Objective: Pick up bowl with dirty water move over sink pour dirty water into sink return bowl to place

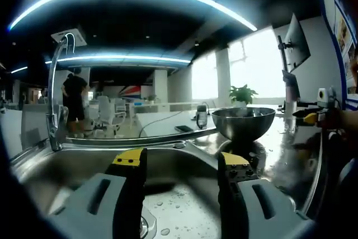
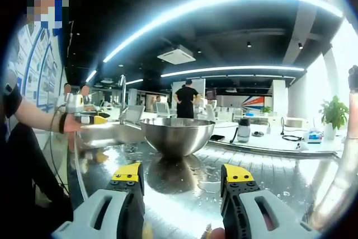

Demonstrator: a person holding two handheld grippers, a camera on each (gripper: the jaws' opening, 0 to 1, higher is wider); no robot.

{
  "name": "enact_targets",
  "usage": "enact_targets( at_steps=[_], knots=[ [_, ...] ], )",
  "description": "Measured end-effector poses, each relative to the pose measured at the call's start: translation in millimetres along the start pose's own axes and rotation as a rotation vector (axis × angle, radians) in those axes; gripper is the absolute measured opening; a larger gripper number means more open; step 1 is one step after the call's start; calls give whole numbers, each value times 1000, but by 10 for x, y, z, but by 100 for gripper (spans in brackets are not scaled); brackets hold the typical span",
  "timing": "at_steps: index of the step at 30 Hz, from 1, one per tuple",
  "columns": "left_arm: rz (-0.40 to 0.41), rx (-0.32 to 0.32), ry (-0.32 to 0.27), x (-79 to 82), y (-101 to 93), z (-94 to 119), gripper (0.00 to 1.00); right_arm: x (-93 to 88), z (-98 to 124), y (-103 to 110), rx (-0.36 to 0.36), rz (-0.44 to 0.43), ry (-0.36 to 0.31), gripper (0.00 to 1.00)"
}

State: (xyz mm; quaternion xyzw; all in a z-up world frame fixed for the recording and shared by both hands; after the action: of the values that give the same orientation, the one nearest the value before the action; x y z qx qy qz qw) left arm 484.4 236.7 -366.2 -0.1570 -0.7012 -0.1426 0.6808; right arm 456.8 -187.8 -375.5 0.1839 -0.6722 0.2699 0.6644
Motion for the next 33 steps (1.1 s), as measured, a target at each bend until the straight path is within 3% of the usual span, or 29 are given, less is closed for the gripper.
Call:
enact_targets(
  at_steps=[33],
  knots=[
    [1, 2, -5, 8, 0, -1, 49, 16, 1, -8, -5, -7, -11, 47]
  ],
)
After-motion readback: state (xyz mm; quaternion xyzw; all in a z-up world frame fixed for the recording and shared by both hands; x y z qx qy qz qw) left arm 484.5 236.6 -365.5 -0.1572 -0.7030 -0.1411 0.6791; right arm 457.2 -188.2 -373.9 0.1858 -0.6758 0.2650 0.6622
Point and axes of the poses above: the point that each gripper's makers call its tool centre point, and the gripper's own axes: z roughly backward along the fingers, y roughly to its left, x roughly out of its top, the point moved 4 cm from there along z, roughly backward along the fingers, and after that the axes turned 3 degrees about z, right-handed, at the moved point
